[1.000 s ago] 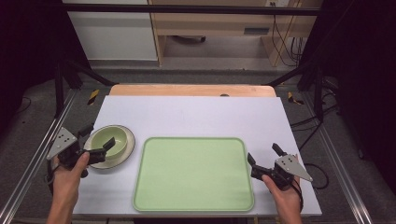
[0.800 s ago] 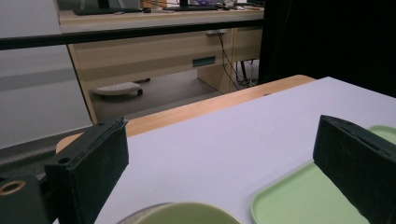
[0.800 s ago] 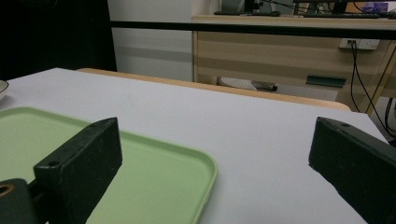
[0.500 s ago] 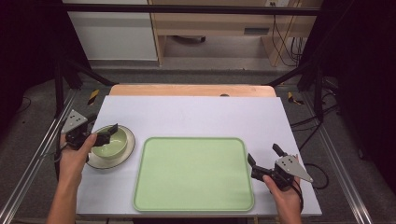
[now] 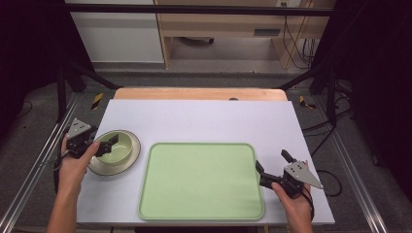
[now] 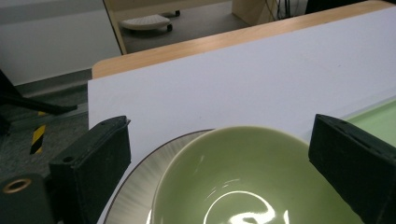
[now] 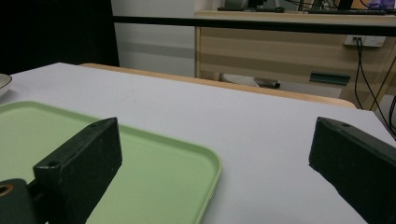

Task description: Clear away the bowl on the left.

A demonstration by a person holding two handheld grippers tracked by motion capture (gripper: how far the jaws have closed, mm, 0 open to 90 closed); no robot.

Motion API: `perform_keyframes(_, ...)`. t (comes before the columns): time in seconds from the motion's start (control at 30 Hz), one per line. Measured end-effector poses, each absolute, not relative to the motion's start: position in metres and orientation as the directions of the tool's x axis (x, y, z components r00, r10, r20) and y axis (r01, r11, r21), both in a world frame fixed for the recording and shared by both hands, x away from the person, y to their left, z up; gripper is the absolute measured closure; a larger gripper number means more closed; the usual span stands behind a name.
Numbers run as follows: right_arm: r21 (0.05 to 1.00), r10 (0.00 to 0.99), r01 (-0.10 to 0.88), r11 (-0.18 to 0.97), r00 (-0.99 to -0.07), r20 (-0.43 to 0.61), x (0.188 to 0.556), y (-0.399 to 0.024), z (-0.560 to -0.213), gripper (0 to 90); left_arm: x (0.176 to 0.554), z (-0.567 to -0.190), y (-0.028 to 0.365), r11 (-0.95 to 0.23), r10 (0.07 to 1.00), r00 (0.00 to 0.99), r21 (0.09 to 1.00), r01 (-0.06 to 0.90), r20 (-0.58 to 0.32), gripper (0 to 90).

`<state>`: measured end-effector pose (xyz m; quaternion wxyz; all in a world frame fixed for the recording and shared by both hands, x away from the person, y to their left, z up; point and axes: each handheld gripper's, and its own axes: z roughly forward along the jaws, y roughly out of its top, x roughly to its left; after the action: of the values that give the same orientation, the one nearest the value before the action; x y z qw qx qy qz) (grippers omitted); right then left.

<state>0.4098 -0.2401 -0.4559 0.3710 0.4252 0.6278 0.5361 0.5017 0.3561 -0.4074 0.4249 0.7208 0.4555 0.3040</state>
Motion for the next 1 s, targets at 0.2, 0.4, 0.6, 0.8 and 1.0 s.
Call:
perform_keyframes(0.2, 0.989, 0.933, 0.130, 0.066, -0.360, -0.015, 0.408, -0.241, -0.455, 3.0, 0.501, -0.409, 0.363, -0.202, 0.931, 0.363, 0.879, 0.433, 0.035, 7.9)
perform_keyframes(0.4, 0.988, 0.933, 0.136, 0.071, -0.360, -0.017, 0.409, -0.240, -0.456, 3.1, 0.504, -0.415, 0.369, -0.169, 0.944, 0.330, 0.861, 0.480, 0.002, 9.9)
perform_keyframes(0.6, 0.987, 0.932, 0.140, 0.073, -0.362, -0.018, 0.410, -0.237, -0.456, 3.2, 0.507, -0.424, 0.372, -0.153, 0.955, 0.297, 0.822, 0.549, -0.021, 20.2)
perform_keyframes(0.8, 0.987, 0.931, 0.140, 0.074, -0.364, -0.018, 0.409, -0.237, -0.456, 3.3, 0.507, -0.429, 0.374, -0.155, 0.958, 0.286, 0.777, 0.611, -0.034, 32.7)
perform_keyframes(1.0, 0.988, 0.932, 0.137, 0.070, -0.362, -0.016, 0.410, -0.238, -0.456, 3.3, 0.507, -0.433, 0.376, -0.149, 0.961, 0.273, 0.743, 0.652, -0.047, 46.3)
